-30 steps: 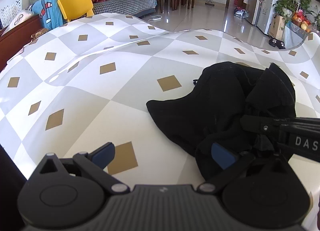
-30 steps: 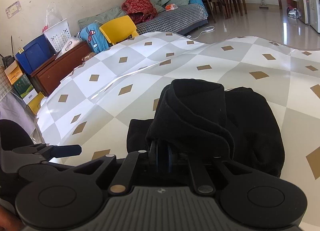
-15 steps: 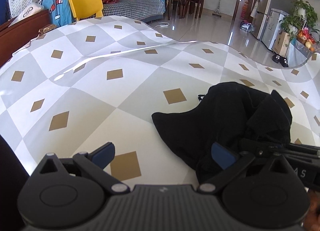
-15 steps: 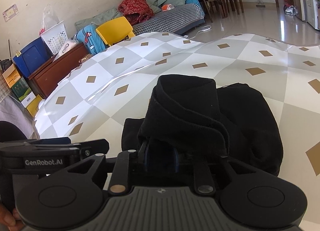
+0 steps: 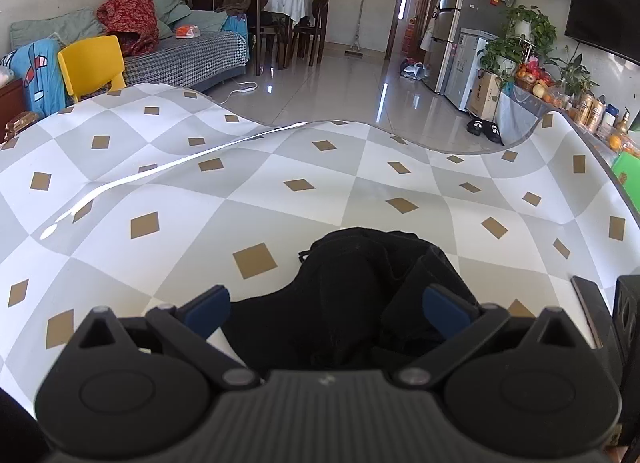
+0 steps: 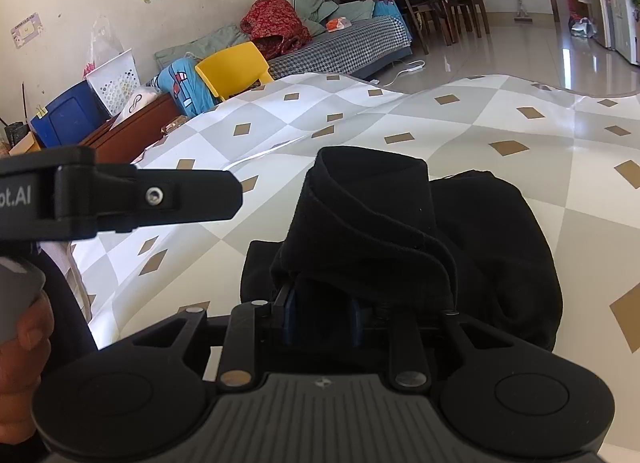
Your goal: Fold clothes
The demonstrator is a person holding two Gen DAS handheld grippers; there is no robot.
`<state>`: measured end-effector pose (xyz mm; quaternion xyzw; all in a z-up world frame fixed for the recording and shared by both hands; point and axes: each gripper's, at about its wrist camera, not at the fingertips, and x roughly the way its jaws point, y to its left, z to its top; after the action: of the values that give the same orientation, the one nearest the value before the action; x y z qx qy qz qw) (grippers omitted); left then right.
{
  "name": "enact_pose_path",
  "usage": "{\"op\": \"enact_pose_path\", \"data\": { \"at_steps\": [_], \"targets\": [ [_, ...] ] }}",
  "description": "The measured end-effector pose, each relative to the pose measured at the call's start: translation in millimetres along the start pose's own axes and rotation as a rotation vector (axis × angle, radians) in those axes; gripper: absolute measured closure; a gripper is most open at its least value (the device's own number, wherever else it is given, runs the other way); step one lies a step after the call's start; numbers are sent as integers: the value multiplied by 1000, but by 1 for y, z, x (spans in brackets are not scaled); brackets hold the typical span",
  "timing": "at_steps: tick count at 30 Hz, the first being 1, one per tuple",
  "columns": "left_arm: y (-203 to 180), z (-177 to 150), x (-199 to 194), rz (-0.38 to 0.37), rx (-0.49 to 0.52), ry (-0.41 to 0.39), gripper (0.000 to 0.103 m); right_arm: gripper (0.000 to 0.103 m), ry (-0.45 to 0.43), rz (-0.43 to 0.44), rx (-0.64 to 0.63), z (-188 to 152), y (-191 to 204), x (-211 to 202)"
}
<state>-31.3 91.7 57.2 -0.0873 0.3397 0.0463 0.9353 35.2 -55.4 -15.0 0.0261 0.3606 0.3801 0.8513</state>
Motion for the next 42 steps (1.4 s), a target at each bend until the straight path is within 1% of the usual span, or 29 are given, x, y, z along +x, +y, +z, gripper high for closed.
{"op": "enact_pose_path", "data": {
  "at_steps": [5, 9, 13, 16, 21, 27, 30, 32, 34, 38, 42],
  "targets": [
    [-13, 4, 12, -28, 37, 34, 0, 78, -6, 7, 11, -1, -1, -1],
    [-20, 6, 25, -22, 67, 60, 0, 77, -11, 10, 21, -3, -2, -2],
    [-23, 6, 39, -19, 75, 89, 0, 76, -8, 7, 12, -5, -2, -3],
    [-25, 7, 49, 9, 85, 107, 0, 74, -7, 11, 19, -5, -3, -4],
    [-18, 12, 63, 45, 58, 122, 0, 72, -3, 9, 29, -9, -7, -9],
    [-8, 12, 81, 97, 23, 135, 0, 68, -17, -30, 93, -10, -21, -20],
    [-3, 10, 89, 101, -11, 146, 0, 67, -29, -71, 107, -8, -25, -25],
    [-3, 8, 94, 113, -13, 148, 0, 66, -30, -106, 122, -8, -29, -26],
    [-3, 7, 97, 122, -17, 151, 0, 66, -24, -147, 141, -8, -33, -26],
    [-2, 5, 103, 122, -34, 156, 0, 65, -9, -260, 180, -8, -48, -24],
    [0, 2, 108, 117, -58, 169, 0, 65, 22, -310, 241, -7, -61, -20]
  ]
}}
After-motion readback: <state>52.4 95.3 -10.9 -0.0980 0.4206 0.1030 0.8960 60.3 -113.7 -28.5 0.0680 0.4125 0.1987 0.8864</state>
